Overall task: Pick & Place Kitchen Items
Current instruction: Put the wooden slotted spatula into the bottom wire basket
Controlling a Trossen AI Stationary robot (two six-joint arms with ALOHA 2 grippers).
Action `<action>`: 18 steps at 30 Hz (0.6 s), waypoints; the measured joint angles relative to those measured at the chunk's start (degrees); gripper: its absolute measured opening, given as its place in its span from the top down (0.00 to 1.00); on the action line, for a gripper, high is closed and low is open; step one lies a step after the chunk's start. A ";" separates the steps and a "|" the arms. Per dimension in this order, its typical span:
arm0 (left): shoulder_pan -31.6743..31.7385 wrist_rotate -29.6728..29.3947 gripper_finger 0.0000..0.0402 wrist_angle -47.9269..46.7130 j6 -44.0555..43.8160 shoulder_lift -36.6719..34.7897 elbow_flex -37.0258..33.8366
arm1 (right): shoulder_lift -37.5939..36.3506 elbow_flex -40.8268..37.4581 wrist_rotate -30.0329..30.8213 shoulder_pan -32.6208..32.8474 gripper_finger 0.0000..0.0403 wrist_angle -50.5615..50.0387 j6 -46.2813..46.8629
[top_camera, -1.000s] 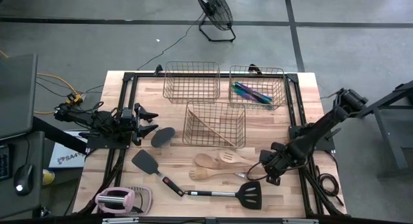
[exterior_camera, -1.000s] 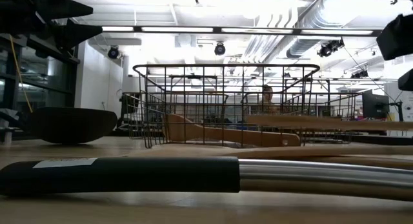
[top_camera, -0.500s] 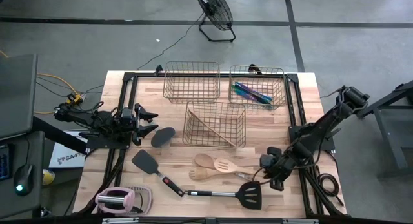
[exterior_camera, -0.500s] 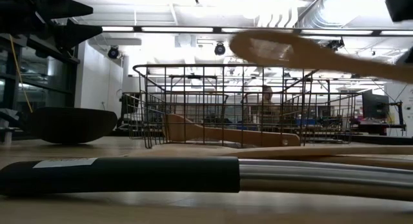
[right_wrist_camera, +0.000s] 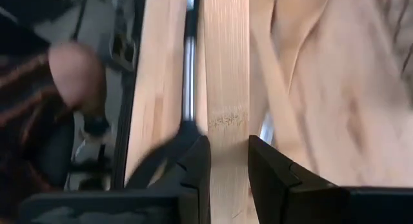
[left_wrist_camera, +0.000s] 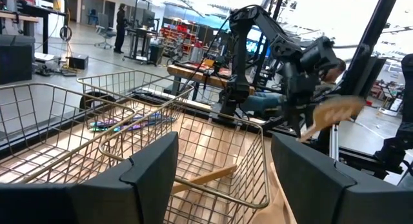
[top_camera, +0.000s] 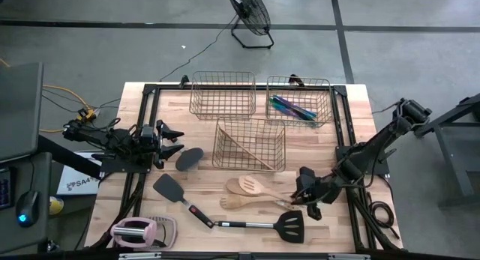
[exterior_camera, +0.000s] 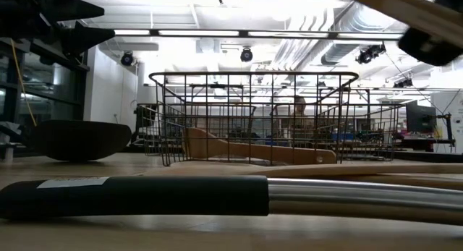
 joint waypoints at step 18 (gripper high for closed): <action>-0.01 -0.01 0.39 -0.08 0.02 0.02 0.00 | -1.98 0.05 12.37 -15.57 0.82 15.60 -21.07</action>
